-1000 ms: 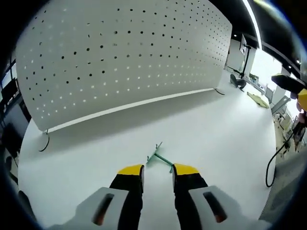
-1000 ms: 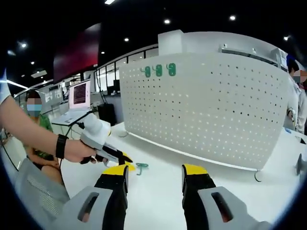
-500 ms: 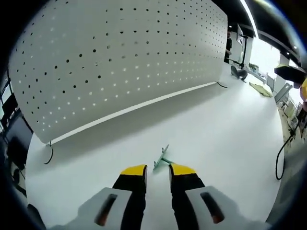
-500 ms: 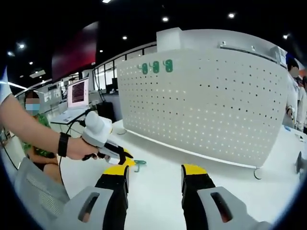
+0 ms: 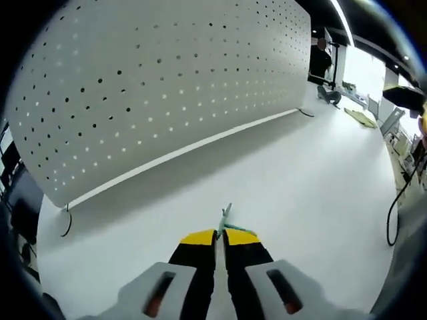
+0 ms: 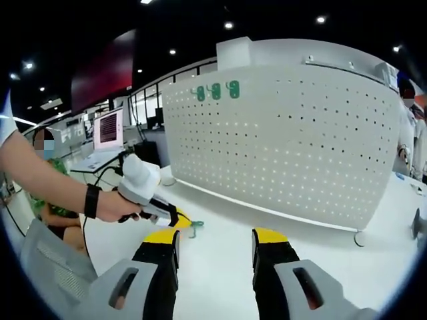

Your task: Insert the hook assembly into the mounting plate slot until the hook locks in place.

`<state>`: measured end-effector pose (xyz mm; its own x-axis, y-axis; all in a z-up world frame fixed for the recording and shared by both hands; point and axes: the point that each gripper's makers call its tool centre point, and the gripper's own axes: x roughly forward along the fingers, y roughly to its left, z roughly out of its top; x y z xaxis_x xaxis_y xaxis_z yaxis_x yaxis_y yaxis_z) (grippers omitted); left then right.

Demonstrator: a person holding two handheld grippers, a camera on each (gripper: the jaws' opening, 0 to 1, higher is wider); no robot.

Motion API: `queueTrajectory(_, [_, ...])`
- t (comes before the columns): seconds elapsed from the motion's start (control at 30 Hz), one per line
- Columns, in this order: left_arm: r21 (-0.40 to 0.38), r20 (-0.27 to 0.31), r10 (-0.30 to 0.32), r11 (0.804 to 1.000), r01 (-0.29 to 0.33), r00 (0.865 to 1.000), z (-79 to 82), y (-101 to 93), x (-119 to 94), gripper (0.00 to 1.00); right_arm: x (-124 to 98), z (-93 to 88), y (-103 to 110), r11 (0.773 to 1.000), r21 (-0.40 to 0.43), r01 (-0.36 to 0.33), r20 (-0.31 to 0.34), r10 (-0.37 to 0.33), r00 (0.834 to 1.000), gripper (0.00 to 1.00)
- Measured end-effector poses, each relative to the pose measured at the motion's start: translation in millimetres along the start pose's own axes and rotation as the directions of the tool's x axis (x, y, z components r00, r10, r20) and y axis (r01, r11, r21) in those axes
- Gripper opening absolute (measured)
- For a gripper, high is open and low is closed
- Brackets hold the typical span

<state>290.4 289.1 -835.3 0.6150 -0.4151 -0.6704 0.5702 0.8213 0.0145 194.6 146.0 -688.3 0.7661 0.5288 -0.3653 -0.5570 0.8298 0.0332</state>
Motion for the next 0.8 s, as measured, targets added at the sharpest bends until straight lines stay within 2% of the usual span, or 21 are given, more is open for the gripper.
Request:
queueTrajectory(0.27, [-0.004,-0.002,-0.018,1.000,0.018,1.000,-0.3,-1.7,-2.7,0.02,1.5,-1.1,3.3,1.000,-0.003,-0.009,-0.005,0.009,1.000,0.44])
queueTrajectory(0.33, [-0.017,-0.006,-0.009,1.000,0.009,1.000,-0.9,0.7,-6.3,0.02,1.9,-1.3,4.8,1.000,-0.003,-0.013,-0.006,0.013,1.000,0.44])
queueTrajectory(0.53, [-0.034,0.000,-0.036,0.999,0.035,0.999,1.2,-3.9,-14.5,0.02,3.3,-0.9,7.8,1.000,-0.008,-0.024,-0.007,0.024,1.000,0.44])
queueTrajectory(0.8, [-0.053,0.027,-0.044,0.998,0.046,0.999,6.3,-7.8,-23.7,0.02,7.3,4.8,12.5,0.999,-0.018,-0.041,0.000,0.041,0.999,0.43])
